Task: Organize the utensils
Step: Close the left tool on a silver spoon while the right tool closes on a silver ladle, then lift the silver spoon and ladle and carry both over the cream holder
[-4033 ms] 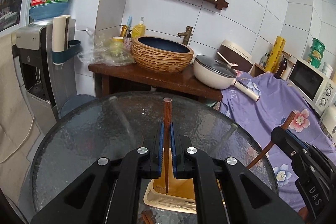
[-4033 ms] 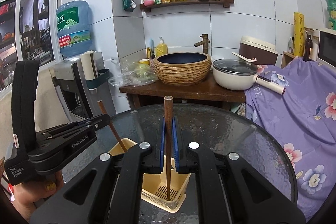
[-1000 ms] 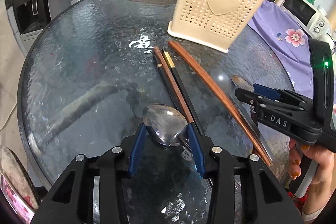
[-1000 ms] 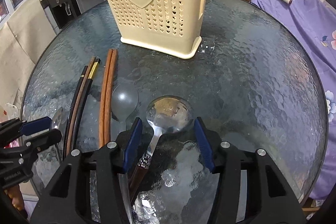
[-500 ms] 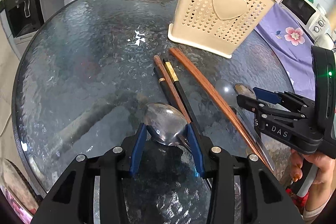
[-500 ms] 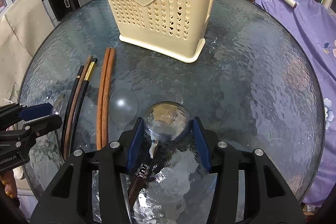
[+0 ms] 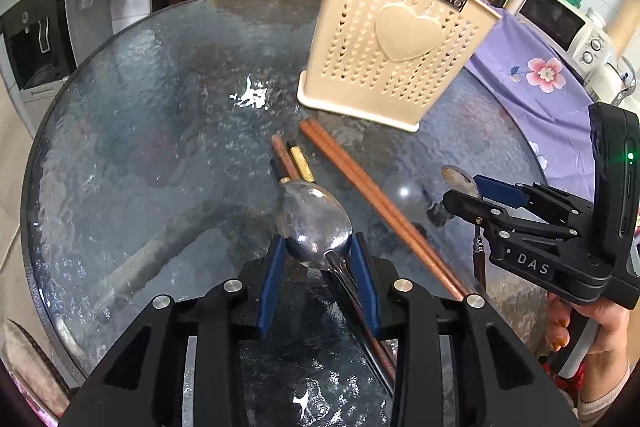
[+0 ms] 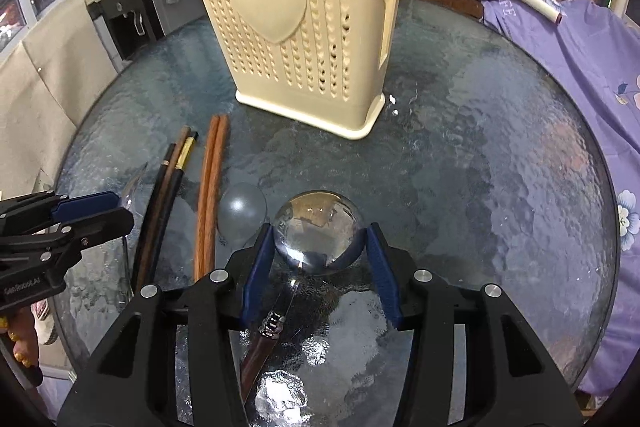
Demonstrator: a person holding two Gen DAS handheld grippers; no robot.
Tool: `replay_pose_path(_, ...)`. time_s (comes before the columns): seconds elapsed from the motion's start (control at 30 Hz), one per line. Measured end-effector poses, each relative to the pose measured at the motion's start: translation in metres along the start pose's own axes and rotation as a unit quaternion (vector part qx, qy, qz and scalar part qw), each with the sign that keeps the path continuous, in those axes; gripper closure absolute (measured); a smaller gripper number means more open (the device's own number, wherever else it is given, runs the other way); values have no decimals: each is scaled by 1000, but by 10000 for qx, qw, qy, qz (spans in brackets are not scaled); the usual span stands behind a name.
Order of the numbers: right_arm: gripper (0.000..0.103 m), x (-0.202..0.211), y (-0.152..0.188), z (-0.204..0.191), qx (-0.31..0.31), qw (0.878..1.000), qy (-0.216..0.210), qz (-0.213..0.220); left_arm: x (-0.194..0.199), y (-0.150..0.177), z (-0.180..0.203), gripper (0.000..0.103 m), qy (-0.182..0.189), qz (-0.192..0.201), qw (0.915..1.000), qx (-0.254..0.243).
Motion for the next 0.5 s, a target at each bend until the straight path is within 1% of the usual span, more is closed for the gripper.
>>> replay_pose_path(0.07,55,7,-3,1,-3,9999,-23,150,5,-3,3,74,22,103,9999,-31)
replay_pose_path(0.1,55,10,-5,2,6,9998,-34,217,7,-5,4,77,24,152,9999,-48)
replay_pose_path(0.13,55,13,-7,2,23,9996,-41,280,9,-6,5,82,28,205,9998,-83)
replay_pose_path(0.17,55,16,-8,3,43,9993,-36,365,12,-8,8,90,40,266,9995,-150)
replay_pose_path(0.23,56,20,-10,4,74,9990,-29,447,13,-10,10,90,45,284,9993,-226)
replay_pose_path(0.43,56,18,-8,9,24,9992,-32,410,7,-8,5,90,-90,200,9996,-199)
replay_pose_path(0.47,56,18,-7,9,20,9992,-36,408,7,-9,4,84,-172,236,9994,-203)
replay_pose_path(0.5,56,17,-7,8,34,9992,-35,408,7,-10,3,68,-225,258,9992,-190)
Point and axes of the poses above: each gripper's, at about its wrist camera, not at the fingertips, and x roughly against the way its jaws point, z to its right, y to its underside, the point moved 7 cm from there along -x, roughly the way its jaws point, and after that the axes turned 11 degrees about z, right-handed, at the moved point
